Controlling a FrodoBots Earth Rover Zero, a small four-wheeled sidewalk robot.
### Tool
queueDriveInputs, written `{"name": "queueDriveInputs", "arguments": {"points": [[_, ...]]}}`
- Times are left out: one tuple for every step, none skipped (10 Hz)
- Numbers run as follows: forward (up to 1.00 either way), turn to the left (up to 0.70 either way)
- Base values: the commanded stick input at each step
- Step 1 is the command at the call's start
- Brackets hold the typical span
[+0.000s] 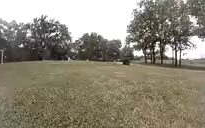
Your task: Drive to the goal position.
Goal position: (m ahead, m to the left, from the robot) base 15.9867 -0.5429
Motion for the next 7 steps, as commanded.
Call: {"name": "queueDriveInputs", "arguments": {"points": [[0.70,0.00],[0.70,0.00],[0.70,0.00],[0.70,0.00],[0.70,0.00],[0.70,0.00],[0.70,0.00]]}}
